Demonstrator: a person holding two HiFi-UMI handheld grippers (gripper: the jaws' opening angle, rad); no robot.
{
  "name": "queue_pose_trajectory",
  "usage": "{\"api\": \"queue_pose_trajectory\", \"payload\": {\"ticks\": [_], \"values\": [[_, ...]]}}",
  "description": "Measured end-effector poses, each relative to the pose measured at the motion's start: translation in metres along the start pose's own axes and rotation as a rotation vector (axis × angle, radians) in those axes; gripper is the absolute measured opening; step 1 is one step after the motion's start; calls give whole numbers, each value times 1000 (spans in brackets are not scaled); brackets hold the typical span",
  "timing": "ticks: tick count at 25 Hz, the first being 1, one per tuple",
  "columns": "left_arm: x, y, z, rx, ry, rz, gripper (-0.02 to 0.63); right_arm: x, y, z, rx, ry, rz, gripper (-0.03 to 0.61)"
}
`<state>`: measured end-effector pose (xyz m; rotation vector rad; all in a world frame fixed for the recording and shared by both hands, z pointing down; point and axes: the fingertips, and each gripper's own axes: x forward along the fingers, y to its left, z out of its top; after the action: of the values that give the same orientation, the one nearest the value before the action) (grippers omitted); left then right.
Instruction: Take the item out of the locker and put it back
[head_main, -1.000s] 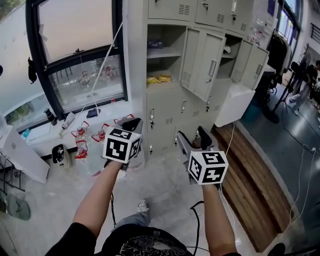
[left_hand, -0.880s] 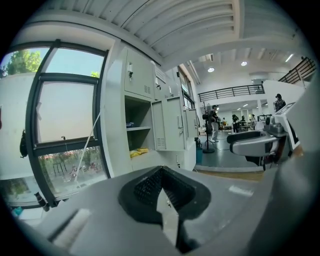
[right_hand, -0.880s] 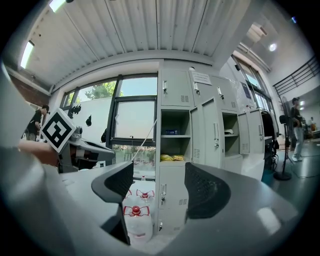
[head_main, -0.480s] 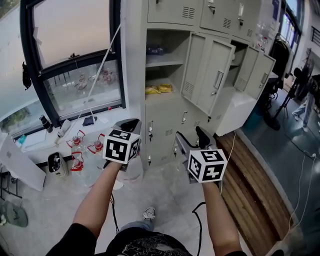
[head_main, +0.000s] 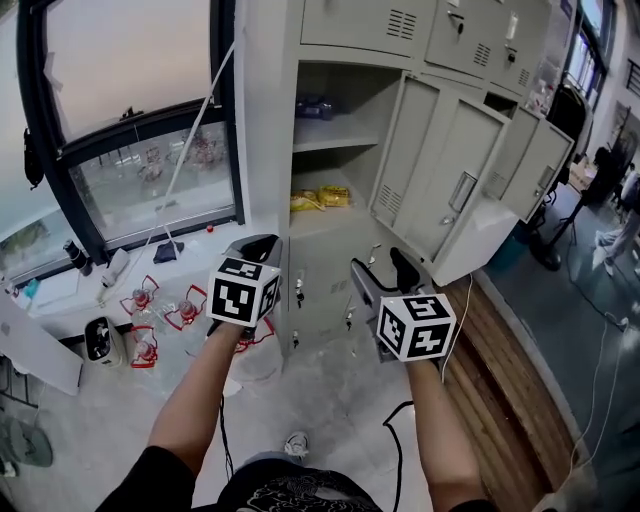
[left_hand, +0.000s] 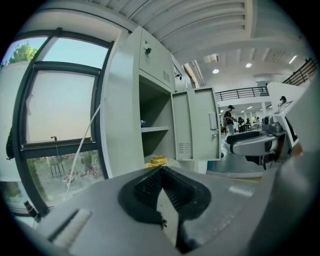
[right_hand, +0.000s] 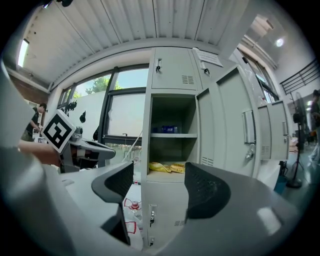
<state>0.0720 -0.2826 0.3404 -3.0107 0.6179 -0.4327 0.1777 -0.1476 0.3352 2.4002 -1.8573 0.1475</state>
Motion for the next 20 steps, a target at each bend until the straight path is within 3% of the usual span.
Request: {"api": "queue_pose_trajectory", "payload": {"ticks": [13,20], "values": [[64,44,11,-16,-20,-5,8,88,-35,-1,-66,53,34,328],[83,43,13,11,-20,-18,8,114,-39,7,-199,70,68,328]]}}
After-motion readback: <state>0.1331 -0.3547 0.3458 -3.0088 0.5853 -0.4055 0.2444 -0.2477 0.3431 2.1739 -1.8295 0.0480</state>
